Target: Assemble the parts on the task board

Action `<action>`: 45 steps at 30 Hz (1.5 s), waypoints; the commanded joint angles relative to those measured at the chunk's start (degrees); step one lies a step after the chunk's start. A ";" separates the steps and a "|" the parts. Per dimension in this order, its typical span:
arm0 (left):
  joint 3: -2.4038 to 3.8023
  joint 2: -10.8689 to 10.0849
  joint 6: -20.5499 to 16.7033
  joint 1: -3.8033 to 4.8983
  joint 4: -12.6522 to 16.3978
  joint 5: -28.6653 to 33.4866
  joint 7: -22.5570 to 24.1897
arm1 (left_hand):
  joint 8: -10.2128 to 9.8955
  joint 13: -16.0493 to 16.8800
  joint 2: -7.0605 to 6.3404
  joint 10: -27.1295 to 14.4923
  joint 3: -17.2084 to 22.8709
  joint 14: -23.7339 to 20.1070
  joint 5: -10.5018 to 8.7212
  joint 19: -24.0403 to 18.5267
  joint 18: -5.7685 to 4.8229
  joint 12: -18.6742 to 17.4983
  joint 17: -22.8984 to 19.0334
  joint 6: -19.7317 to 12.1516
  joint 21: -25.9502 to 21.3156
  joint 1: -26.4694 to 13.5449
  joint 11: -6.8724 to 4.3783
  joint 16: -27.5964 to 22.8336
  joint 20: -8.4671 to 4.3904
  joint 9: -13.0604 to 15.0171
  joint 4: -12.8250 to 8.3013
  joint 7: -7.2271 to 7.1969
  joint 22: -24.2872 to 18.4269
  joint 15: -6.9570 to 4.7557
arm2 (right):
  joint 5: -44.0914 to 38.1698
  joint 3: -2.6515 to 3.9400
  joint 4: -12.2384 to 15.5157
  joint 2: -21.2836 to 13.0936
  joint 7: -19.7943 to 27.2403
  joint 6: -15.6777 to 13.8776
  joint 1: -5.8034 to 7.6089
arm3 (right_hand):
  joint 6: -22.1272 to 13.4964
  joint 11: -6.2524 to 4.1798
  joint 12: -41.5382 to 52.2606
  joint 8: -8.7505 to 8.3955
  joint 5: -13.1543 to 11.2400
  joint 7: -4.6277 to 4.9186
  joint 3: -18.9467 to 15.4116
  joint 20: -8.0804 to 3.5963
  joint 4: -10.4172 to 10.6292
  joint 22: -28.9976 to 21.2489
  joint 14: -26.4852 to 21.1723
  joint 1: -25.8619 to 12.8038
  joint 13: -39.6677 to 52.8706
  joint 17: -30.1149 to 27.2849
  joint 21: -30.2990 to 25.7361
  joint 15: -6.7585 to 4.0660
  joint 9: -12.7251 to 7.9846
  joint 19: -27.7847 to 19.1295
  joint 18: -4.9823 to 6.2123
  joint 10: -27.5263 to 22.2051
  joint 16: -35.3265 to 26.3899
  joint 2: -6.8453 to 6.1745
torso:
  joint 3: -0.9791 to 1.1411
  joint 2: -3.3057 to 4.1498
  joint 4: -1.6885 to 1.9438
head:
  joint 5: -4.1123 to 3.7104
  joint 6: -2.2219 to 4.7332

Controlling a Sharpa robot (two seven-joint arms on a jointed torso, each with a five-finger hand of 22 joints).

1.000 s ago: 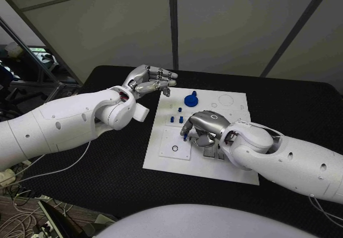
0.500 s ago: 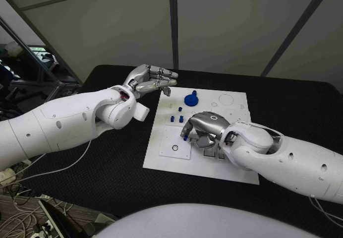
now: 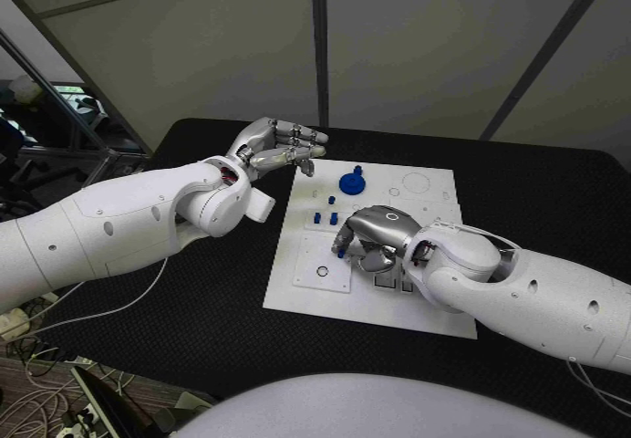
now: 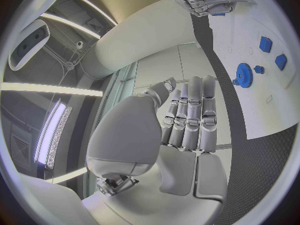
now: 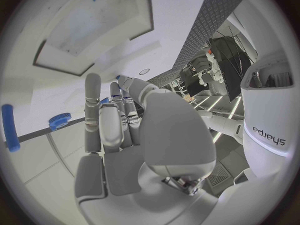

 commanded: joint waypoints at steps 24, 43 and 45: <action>0.02 0.19 1.77 0.05 -0.32 0.18 -0.79 | 0.48 -0.04 0.45 -0.39 -0.42 -0.07 -0.26 0.01 -0.73 0.35 -0.14 -0.27 -0.10 -0.12 -0.13 -0.32 0.58 -0.02 0.00 -0.05 0.00 0.20 | -1.03 -0.05 1.49 -1.62 1.87 -6.47 -0.03 | -7.84 2.20 0.09 -0.73 0.65 1.13 -2.98 1.76 0.47 -0.64 1.72 -1.92 -1.07 -0.15 -0.39 2.14 -1.53 -0.79 0.85 -12.55 0.96 -1.70 | 0.07 0.01 -0.05 | -0.20 0.24; 0.01 -0.37 2.16 -0.09 -0.01 0.18 -0.98 | 0.53 -0.04 0.49 -0.42 -0.46 -0.07 -0.26 0.00 -0.73 0.41 -0.16 -0.29 -0.13 -0.16 -0.14 -0.33 0.59 -0.03 0.05 -0.05 -0.03 0.21 | -1.86 4.39 7.70 -10.96 -4.86 -3.41 1.33 | -7.24 1.78 1.83 -0.18 -0.23 0.29 -4.87 1.76 2.02 -1.14 1.55 -3.63 -0.95 -0.59 -0.94 2.05 -1.24 -0.78 0.85 -12.57 1.09 -1.92 | -0.06 -0.04 -0.09 | -2.56 1.73; 0.01 -0.50 2.12 -0.10 0.02 0.18 -0.98 | 0.53 -0.04 0.49 -0.42 -0.46 -0.07 -0.26 0.00 -0.73 0.41 -0.16 -0.29 -0.13 -0.16 -0.14 -0.33 0.59 -0.03 0.05 -0.05 -0.03 0.21 | -1.66 4.92 7.76 -12.24 -5.38 -2.38 1.91 | -7.32 1.76 2.09 -0.27 -0.40 0.02 -5.60 1.75 2.40 -1.41 1.36 -3.99 -0.95 -1.34 -1.33 2.06 -1.23 -0.86 0.85 -12.73 0.63 -2.21 | -0.03 -0.07 -0.15 | -2.80 1.86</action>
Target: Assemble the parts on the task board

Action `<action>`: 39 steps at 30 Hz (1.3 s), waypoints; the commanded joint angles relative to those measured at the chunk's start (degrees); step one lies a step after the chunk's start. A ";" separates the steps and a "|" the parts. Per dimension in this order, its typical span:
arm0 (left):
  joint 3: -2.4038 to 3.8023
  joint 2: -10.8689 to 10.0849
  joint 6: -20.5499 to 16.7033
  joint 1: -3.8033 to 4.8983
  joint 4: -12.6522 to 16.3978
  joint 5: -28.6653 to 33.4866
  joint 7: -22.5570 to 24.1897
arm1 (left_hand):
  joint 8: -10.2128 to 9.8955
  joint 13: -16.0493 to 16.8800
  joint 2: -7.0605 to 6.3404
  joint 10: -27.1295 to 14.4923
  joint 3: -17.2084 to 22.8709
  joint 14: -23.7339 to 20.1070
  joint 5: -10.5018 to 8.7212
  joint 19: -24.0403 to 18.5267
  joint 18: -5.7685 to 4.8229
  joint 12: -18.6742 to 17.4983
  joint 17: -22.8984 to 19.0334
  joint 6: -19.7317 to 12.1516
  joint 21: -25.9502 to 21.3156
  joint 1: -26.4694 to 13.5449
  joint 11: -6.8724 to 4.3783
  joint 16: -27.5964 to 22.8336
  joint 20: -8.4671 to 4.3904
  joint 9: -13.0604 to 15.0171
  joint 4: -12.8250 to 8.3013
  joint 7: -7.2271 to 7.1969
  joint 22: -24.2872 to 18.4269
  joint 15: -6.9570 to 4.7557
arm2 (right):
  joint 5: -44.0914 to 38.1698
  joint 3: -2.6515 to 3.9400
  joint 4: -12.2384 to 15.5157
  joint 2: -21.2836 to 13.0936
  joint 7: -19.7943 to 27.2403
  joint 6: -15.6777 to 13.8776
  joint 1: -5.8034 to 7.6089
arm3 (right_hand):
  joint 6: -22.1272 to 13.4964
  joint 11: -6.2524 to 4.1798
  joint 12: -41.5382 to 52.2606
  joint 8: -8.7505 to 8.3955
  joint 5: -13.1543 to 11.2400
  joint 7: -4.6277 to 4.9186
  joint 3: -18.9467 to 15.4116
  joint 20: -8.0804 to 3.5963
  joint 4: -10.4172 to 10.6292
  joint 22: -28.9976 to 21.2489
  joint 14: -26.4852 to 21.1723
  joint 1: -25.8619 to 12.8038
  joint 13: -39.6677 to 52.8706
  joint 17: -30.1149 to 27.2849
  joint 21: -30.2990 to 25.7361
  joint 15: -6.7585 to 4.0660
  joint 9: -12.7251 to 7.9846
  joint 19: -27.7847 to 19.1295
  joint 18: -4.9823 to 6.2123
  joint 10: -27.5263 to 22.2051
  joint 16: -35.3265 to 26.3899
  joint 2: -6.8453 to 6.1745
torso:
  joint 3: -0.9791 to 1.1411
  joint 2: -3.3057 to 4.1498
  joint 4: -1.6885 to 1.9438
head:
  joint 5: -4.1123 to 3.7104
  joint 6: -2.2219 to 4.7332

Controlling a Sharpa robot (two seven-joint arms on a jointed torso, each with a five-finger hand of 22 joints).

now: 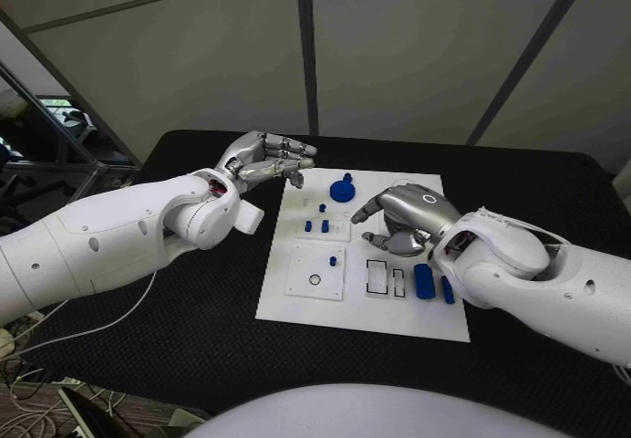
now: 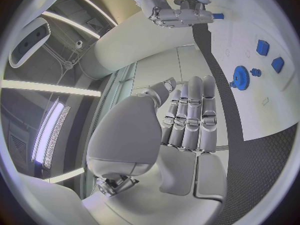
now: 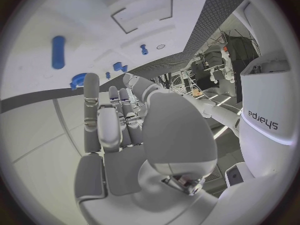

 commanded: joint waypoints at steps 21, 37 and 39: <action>0.02 -0.22 0.72 0.03 -0.02 0.15 0.02 | 0.30 -0.04 0.50 -0.41 -0.31 -0.07 -0.25 0.00 -0.72 0.24 -0.07 -0.30 -0.14 -0.16 -0.15 -0.34 0.59 -0.03 -0.13 -0.06 -0.04 0.20 | 0.45 1.17 -2.08 -2.41 -5.34 12.60 1.77 | -1.25 -0.18 1.88 0.13 -0.28 -1.16 -4.21 0.65 1.43 -1.59 0.89 0.20 0.12 -2.18 -2.18 0.30 -0.04 0.27 0.81 -1.86 -1.26 -0.16 | -0.01 0.08 0.21 | -1.20 0.34; 0.02 -0.15 0.74 0.03 -0.12 0.15 0.08 | 0.36 -0.04 0.54 -0.41 -0.31 -0.06 -0.24 0.00 -0.71 0.32 -0.09 -0.30 -0.15 -0.10 -0.17 -0.35 0.59 -0.03 -0.16 -0.08 -0.05 0.19 | 0.39 1.17 -3.51 -1.47 -6.97 15.61 1.76 | 0.55 -0.71 4.38 0.67 -0.22 0.02 -4.07 0.23 2.33 -2.17 0.98 1.47 0.17 -2.27 -2.68 -0.21 0.38 1.20 0.84 0.78 -1.07 1.08 | 0.01 0.06 0.12 | -1.56 0.12; 0.02 -0.13 0.75 0.03 -0.13 0.15 0.07 | 0.36 -0.04 0.54 -0.41 -0.31 -0.06 -0.24 0.00 -0.71 0.32 -0.09 -0.30 -0.15 -0.10 -0.17 -0.35 0.59 -0.03 -0.16 -0.08 -0.05 0.19 | 0.29 1.17 -3.69 -1.34 -7.20 16.33 1.76 | 0.97 -0.76 4.68 0.79 -0.19 0.09 -3.75 0.17 2.34 -2.20 0.97 1.76 0.15 -2.33 -2.68 -0.26 0.46 1.30 0.84 1.37 -1.09 1.25 | 0.01 0.09 0.15 | -1.60 0.09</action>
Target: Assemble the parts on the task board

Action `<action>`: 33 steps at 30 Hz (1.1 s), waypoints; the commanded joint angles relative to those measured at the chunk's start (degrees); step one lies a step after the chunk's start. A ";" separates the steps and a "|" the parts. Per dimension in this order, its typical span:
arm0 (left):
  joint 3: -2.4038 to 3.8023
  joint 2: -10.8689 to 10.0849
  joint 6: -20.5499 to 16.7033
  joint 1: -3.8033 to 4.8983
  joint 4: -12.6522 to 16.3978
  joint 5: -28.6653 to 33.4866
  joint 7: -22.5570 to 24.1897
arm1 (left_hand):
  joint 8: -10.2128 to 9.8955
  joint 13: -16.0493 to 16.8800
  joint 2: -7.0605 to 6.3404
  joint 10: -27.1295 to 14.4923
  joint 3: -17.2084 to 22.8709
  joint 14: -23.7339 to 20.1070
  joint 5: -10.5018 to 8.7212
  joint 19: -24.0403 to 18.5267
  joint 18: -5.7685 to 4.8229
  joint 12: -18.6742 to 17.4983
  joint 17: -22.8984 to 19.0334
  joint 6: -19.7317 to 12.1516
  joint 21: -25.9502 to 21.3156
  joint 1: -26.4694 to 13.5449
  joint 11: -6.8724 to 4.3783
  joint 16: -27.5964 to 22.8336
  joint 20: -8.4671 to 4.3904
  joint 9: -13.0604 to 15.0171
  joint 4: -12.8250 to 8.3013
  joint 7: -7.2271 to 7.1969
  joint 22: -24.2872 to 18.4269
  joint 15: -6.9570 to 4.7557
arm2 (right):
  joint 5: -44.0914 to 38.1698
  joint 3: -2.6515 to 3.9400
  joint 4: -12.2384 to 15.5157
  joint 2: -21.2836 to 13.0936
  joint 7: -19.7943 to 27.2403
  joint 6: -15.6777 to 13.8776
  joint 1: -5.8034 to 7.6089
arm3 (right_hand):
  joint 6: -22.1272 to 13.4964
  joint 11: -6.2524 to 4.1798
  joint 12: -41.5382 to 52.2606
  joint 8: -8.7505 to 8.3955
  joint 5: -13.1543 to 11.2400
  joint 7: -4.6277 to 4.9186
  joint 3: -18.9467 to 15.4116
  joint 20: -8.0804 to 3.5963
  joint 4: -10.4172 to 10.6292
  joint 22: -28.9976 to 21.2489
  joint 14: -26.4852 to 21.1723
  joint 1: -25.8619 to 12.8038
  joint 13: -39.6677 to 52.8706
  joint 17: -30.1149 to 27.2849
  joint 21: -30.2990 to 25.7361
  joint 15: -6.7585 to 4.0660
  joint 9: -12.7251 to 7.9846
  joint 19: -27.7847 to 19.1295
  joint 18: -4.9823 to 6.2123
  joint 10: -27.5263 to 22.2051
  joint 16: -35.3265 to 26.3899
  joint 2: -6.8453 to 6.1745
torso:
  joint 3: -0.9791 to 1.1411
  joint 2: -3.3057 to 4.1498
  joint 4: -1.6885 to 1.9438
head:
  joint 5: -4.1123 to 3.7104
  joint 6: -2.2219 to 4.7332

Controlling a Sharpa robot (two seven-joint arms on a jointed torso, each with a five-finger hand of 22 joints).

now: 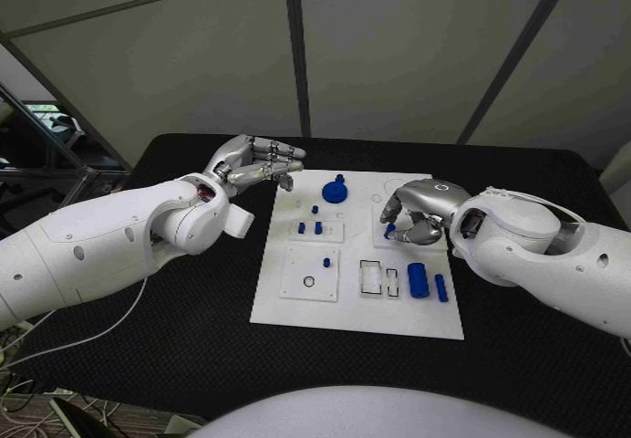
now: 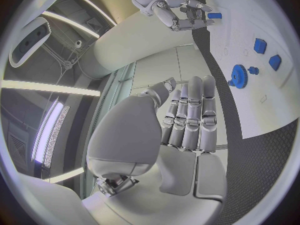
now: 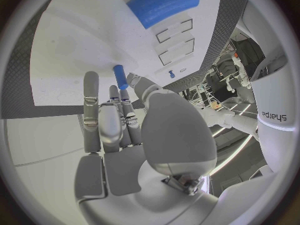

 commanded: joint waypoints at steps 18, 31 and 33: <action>0.03 0.05 0.78 0.06 -0.26 0.14 0.09 | 0.36 -0.03 0.54 -0.41 -0.31 -0.06 -0.24 0.00 -0.71 0.32 -0.06 -0.30 -0.15 -0.10 -0.17 -0.35 0.59 -0.03 -0.16 -0.08 -0.06 0.19 | -0.41 0.04 -0.88 0.43 -1.90 4.13 0.10 | 3.51 -0.71 1.45 1.06 -0.33 -0.26 2.31 -0.67 0.44 -0.15 1.16 1.70 0.03 0.21 -0.14 -0.88 0.62 0.80 0.84 4.49 0.26 0.85 | 0.06 0.00 -0.01 | -0.01 -0.12; 0.03 0.10 1.09 0.05 -0.27 0.14 -0.20 | 0.41 -0.03 0.58 -0.42 -0.34 -0.06 -0.24 0.01 -0.70 0.40 -0.08 -0.31 -0.17 -0.11 -0.17 -0.36 0.59 -0.04 -0.14 -0.09 -0.08 0.18 | 1.00 0.04 -0.30 0.89 -1.52 -1.60 0.08 | 5.84 -1.41 1.56 1.70 -3.90 -0.81 3.78 -1.08 0.95 -0.01 1.58 2.05 0.21 1.59 0.27 -1.47 1.14 1.36 0.81 7.05 1.44 2.33 | 0.08 0.02 -0.03 | -0.09 -0.22; 0.03 0.10 1.09 0.05 -0.29 0.14 -0.21 | 0.41 -0.03 0.58 -0.42 -0.34 -0.06 -0.24 0.01 -0.70 0.40 -0.08 -0.31 -0.17 -0.11 -0.17 -0.36 0.59 -0.04 -0.14 -0.09 -0.08 0.18 | 1.58 0.04 -0.16 0.92 -1.47 -2.26 0.08 | 5.95 -1.46 1.49 1.71 -4.24 -0.88 3.75 -1.09 1.19 -0.04 1.61 1.78 0.21 1.67 0.24 -1.50 1.17 1.41 0.80 7.18 1.53 2.27 | 0.06 -0.02 -0.01 | -0.16 -0.17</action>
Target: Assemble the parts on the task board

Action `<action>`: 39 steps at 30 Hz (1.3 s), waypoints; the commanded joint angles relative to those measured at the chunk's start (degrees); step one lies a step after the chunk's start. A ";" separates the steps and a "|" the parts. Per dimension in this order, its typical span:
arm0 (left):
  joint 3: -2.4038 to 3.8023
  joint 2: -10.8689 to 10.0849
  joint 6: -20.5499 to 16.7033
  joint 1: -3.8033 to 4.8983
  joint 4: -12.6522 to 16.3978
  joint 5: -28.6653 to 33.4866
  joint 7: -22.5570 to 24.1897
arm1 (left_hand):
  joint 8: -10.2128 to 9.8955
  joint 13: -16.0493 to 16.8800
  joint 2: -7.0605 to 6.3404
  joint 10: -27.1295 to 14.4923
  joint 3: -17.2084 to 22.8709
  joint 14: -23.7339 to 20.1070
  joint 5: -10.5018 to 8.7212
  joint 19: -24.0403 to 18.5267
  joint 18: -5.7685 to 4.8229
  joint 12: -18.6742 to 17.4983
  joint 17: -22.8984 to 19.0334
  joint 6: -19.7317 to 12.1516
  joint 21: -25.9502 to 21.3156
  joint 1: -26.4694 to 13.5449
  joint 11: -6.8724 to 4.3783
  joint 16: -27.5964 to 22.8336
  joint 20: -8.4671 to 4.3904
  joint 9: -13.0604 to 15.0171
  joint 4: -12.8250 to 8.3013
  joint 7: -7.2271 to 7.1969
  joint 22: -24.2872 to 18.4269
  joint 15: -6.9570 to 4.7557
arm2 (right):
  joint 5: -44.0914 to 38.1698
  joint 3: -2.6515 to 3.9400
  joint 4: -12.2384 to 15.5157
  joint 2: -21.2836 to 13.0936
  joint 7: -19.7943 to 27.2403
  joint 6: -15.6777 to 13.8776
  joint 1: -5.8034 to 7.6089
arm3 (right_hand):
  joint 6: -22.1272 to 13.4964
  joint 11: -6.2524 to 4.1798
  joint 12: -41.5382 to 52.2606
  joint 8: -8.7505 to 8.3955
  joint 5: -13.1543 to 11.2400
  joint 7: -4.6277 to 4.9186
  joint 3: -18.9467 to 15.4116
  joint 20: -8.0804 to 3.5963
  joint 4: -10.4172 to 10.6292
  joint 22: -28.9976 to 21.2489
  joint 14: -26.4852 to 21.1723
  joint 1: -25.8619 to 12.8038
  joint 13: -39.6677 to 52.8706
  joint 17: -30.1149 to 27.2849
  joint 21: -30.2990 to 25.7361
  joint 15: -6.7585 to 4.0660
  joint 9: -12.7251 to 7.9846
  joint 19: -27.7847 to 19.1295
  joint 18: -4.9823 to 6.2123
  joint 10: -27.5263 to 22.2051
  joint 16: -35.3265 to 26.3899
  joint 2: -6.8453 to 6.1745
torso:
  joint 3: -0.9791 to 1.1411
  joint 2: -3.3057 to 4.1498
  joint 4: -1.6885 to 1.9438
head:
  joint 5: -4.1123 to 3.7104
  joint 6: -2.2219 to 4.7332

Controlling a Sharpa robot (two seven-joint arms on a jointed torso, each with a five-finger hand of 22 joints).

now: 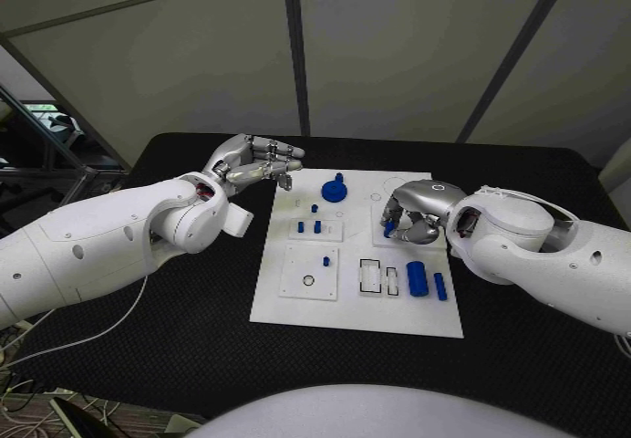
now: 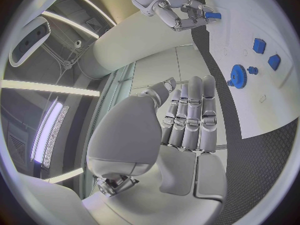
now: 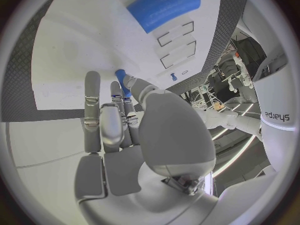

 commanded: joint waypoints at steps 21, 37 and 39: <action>0.02 0.13 0.87 -0.07 -0.34 0.13 -0.06 | 0.21 -0.04 0.59 -0.43 -0.35 -0.06 -0.24 0.01 -0.71 0.42 -0.09 -0.32 -0.17 -0.12 -0.17 -0.36 0.59 -0.04 -0.14 -0.09 -0.08 0.18 | 9.50 2.74 7.12 -2.40 0.90 -7.70 0.16 | 0.92 -0.26 -0.40 0.18 -0.35 -0.42 -0.26 -0.10 1.97 -0.32 2.06 -1.99 0.09 1.19 -0.09 -0.59 0.29 0.73 0.81 1.12 1.21 0.05 | 0.00 -0.03 0.03 | -0.03 0.33; 0.01 0.45 0.97 -0.10 -0.39 0.13 -0.07 | 0.21 -0.04 0.59 -0.43 -0.35 -0.06 -0.24 0.01 -0.71 0.42 -0.09 -0.32 -0.17 -0.12 -0.17 -0.36 0.59 -0.04 -0.14 -0.09 -0.08 0.18 | 12.41 3.18 9.81 3.81 6.02 -11.16 -0.37 | 0.94 -0.30 -0.55 0.13 0.21 -0.42 -0.13 -0.18 1.80 -0.38 2.08 -1.60 0.09 1.32 -0.14 -0.65 0.33 0.88 0.81 1.21 1.36 0.00 | -0.10 0.03 0.07 | 1.43 -0.33; 0.01 0.49 0.98 -0.11 -0.39 0.13 -0.08 | 0.21 -0.04 0.59 -0.43 -0.35 -0.06 -0.24 0.01 -0.71 0.42 -0.09 -0.32 -0.17 -0.12 -0.17 -0.36 0.59 -0.04 -0.14 -0.09 -0.08 0.18 | 12.68 3.01 9.45 4.56 6.48 -11.39 -0.78 | 0.93 -0.30 -0.57 0.12 0.29 -0.41 -0.12 -0.19 1.78 -0.39 2.08 -1.55 0.09 1.31 -0.15 -0.65 0.33 0.90 0.81 1.21 1.36 0.00 | -0.09 0.04 0.07 | 1.80 -0.41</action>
